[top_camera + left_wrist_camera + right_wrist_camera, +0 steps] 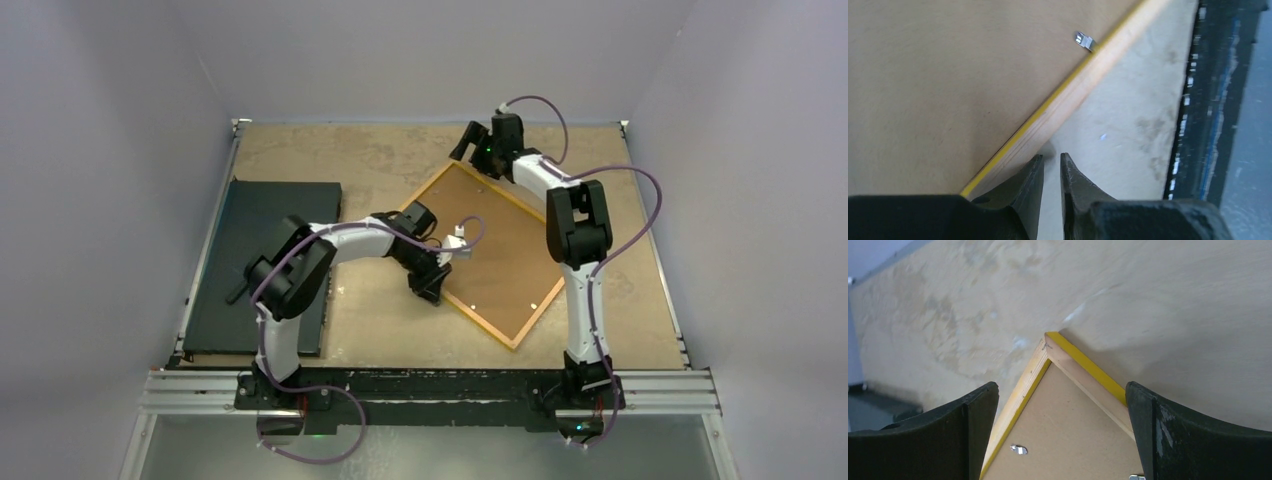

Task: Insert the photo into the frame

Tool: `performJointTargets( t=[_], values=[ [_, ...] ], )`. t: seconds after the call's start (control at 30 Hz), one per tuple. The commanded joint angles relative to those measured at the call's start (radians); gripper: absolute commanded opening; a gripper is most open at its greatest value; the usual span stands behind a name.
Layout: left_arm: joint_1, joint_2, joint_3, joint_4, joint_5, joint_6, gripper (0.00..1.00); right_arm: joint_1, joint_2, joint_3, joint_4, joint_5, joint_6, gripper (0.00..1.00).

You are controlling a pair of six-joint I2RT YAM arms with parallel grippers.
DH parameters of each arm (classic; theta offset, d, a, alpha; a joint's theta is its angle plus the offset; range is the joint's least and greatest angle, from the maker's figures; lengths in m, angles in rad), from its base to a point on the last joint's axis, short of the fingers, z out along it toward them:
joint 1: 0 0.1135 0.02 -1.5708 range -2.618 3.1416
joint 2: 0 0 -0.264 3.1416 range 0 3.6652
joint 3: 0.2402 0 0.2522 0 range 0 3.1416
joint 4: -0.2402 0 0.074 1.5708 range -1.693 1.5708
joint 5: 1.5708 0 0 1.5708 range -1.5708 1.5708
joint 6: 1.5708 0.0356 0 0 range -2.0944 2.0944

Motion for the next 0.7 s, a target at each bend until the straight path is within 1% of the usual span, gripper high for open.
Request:
performJointTargets(
  t=[0.0,0.1,0.17,0.23,0.33,0.43,0.5,0.57,0.67],
  values=[
    [-0.04,0.063,0.047,-0.087,0.082,0.03,0.19,0.045,0.009,0.084,-0.112,-0.183,-0.022,0.99],
    [-0.028,0.012,0.086,-0.197,0.104,0.065,0.22,0.045,-0.008,0.083,-0.103,-0.212,-0.036,0.99],
    [0.013,-0.038,0.127,-0.274,0.13,0.083,0.24,0.047,-0.013,0.096,-0.107,-0.217,-0.045,0.99],
    [0.077,-0.089,0.183,-0.338,0.139,0.089,0.27,0.048,-0.016,0.121,-0.138,-0.195,-0.058,0.99],
    [0.223,-0.152,0.27,-0.378,0.135,0.069,0.29,0.051,-0.066,0.106,-0.149,-0.129,-0.067,0.99],
    [0.343,-0.173,0.315,-0.301,0.05,-0.003,0.3,0.053,-0.147,0.049,-0.125,-0.084,-0.07,0.99],
    [0.403,-0.171,0.299,-0.177,-0.025,-0.073,0.3,0.057,-0.172,0.027,-0.129,-0.06,-0.073,0.99],
    [0.44,-0.14,0.281,-0.071,-0.087,-0.122,0.3,0.061,-0.188,-0.002,-0.125,-0.047,-0.074,0.99],
    [0.468,-0.051,0.297,0.009,-0.098,-0.176,0.3,0.066,-0.224,-0.052,-0.118,-0.034,-0.055,0.99]
  ],
)
